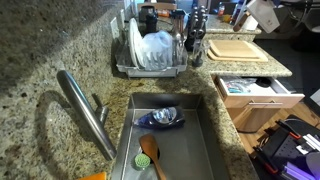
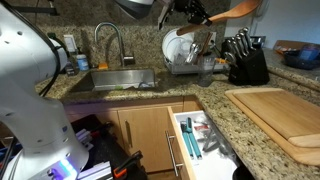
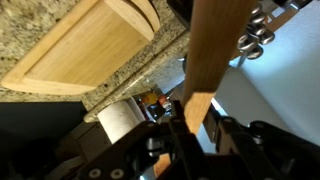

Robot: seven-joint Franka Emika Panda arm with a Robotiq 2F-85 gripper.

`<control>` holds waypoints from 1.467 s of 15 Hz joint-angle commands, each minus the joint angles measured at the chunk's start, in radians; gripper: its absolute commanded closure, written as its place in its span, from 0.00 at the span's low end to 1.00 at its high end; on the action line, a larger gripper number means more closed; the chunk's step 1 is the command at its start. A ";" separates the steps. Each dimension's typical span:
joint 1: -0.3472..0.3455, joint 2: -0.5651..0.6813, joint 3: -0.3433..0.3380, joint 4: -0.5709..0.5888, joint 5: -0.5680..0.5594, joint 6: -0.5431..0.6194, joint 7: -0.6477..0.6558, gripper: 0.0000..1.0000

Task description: Put the wooden spoon in the glass, open the tap, and then close the drawer

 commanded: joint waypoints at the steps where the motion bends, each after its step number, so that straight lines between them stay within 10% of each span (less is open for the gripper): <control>1: -0.024 0.024 0.019 0.028 -0.015 0.027 0.032 0.75; 3: -0.025 0.091 0.012 0.071 -0.011 0.068 0.035 0.75; 4: -0.025 0.118 0.007 0.083 -0.011 0.074 0.035 0.94; 11: -0.204 0.071 0.188 0.301 -0.676 0.025 0.580 0.94; 13: -0.072 0.161 0.132 0.377 -0.706 -0.138 0.471 0.94; 14: -0.125 0.083 0.138 0.300 -0.622 -0.042 0.451 0.94; 15: -0.108 0.094 0.138 0.318 -0.627 -0.067 0.449 0.75; 18: -0.109 0.096 0.138 0.308 -0.626 -0.064 0.447 0.75; 19: -0.111 0.096 0.138 0.306 -0.626 -0.064 0.447 0.94; 22: 0.010 0.163 0.123 0.397 -0.785 -0.308 0.446 0.94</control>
